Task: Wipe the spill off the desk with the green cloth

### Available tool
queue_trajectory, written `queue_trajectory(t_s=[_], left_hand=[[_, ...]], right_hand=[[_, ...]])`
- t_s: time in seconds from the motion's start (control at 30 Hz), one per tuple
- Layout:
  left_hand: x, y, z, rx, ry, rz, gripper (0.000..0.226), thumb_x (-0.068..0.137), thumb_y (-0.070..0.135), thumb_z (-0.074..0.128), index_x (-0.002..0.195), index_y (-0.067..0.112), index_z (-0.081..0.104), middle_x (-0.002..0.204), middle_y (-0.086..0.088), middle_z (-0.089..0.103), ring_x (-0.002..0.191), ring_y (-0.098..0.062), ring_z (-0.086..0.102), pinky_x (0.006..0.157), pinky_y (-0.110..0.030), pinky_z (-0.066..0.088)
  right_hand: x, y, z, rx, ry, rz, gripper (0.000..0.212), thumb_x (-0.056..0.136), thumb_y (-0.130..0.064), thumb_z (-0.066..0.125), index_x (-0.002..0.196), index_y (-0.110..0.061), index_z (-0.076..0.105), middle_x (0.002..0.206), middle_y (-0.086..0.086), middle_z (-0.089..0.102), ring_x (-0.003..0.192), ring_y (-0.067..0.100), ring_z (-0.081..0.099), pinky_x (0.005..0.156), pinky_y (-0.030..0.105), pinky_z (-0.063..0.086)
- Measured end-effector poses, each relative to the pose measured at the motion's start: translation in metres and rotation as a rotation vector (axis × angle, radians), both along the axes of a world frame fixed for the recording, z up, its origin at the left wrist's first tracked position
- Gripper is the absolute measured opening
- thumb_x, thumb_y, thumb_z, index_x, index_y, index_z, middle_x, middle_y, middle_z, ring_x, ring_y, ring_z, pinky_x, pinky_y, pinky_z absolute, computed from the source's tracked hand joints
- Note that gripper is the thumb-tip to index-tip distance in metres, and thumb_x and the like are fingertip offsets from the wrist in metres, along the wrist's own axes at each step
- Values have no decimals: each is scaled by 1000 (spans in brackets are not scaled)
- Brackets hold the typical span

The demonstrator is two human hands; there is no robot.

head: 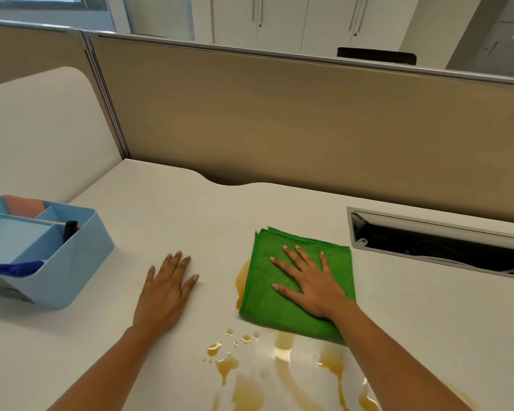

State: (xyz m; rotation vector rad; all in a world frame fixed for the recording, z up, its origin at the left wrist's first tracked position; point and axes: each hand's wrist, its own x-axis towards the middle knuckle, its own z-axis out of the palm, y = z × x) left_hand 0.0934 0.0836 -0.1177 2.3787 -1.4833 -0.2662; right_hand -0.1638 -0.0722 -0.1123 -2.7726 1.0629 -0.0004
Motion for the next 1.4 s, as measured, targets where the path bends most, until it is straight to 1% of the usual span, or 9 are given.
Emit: queue_trajectory(t_s=[0.27,0.53,0.77,0.87,0.97,1.0,1.1,1.2,1.4], left_hand=[[0,1,-6,-8,-29,13,55,94,45,24,145,25,16,157,3,12,145,-12,5,119,-36,3],[0,-1,-6,-37,-26,22,54,94,45,25,144,25,19,157,4,15,145,-12,7,119,-36,4],[-1,1,-6,-55,-32,27,52,95,43,26,143,26,21,156,4,17,145,-11,9,119,-36,4],[-1,2,-6,-65,-29,27,51,95,42,27,143,25,23,156,4,18,144,-11,10,119,-36,5],[0,1,-5,-73,-30,28,51,95,41,27,143,26,23,156,4,18,144,-11,10,119,-36,5],[0,1,-5,-75,-30,28,50,95,41,27,143,26,24,156,4,19,144,-11,11,119,-35,5],[-1,1,-5,-79,-25,30,50,95,40,27,142,25,24,155,4,19,144,-11,11,119,-35,5],[-2,1,-5,-82,-19,32,49,95,40,26,142,25,24,155,4,20,144,-11,12,119,-35,5],[-2,2,-5,-77,14,43,51,95,43,24,143,26,23,156,5,19,144,-10,9,119,-35,3]], right_hand=[[18,2,-5,12,-10,-199,62,84,-70,15,141,-48,3,159,-7,-3,146,16,-7,111,59,-10],[57,29,-5,51,-122,-629,66,87,-66,13,146,-36,4,159,1,-5,145,24,-11,109,62,-12],[101,55,7,235,-204,-872,66,94,-54,16,147,-21,-6,157,7,-17,143,27,-19,107,61,-19],[102,57,11,312,-197,-797,64,94,-52,21,148,-23,2,158,7,-13,144,28,-17,110,61,-13],[82,45,16,132,-178,-526,53,93,-49,29,141,-27,29,157,4,13,145,26,6,113,59,7],[73,38,17,66,-173,-416,52,92,-51,32,139,-29,33,157,3,17,145,24,9,113,58,9],[51,21,10,8,-70,-189,58,88,-64,24,141,-42,23,159,-4,6,146,20,-2,112,60,-4],[52,17,-2,-7,-28,-204,65,82,-73,12,141,-48,5,159,-5,-4,146,22,-9,107,67,-10],[70,20,-5,1,-4,-286,71,78,-78,10,141,-48,0,159,-1,-7,145,28,-12,100,75,-12]])
